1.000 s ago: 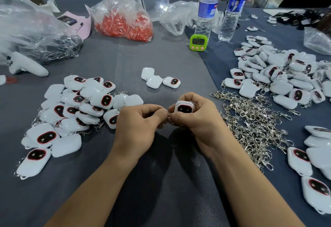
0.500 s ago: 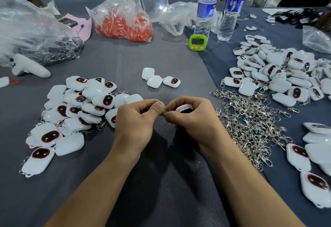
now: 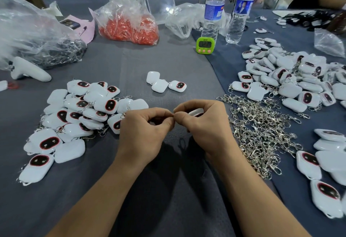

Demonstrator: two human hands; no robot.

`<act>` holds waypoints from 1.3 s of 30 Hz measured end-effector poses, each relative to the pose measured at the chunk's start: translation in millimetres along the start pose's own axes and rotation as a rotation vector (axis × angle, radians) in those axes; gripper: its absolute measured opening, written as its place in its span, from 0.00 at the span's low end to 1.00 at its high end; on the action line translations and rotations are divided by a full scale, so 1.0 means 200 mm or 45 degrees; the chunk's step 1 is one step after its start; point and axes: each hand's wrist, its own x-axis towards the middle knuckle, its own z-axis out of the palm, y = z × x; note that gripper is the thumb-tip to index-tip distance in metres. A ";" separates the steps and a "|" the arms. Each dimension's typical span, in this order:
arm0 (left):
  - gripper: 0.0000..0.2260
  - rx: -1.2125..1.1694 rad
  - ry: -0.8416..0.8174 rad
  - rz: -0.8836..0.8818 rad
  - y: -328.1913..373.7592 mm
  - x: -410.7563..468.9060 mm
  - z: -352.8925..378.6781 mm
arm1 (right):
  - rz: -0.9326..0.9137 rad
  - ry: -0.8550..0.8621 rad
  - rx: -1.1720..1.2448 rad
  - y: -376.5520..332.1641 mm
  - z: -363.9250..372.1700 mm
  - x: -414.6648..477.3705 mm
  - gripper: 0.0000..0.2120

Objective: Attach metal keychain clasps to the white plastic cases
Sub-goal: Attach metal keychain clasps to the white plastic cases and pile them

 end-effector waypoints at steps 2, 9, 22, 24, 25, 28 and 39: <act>0.10 0.026 0.050 0.011 0.00 0.00 0.00 | 0.001 -0.011 0.003 0.00 0.00 0.00 0.05; 0.09 0.051 0.086 0.020 0.01 -0.01 -0.01 | -0.046 0.041 -0.119 0.00 0.00 0.00 0.05; 0.06 0.129 0.029 0.084 0.01 -0.02 -0.04 | -0.282 0.147 -0.424 -0.03 0.01 -0.04 0.09; 0.07 0.140 0.041 0.107 0.02 -0.02 -0.04 | -0.247 0.125 -0.410 -0.03 0.00 -0.04 0.08; 0.07 0.142 0.033 0.115 0.03 -0.02 -0.04 | -0.230 0.109 -0.411 -0.03 0.00 -0.04 0.07; 0.07 0.113 0.004 0.097 0.02 -0.02 -0.04 | -0.193 0.077 -0.401 -0.04 0.00 -0.04 0.07; 0.05 -0.061 -0.118 -0.027 0.02 -0.01 -0.05 | -0.285 0.026 -0.397 -0.04 -0.01 -0.04 0.09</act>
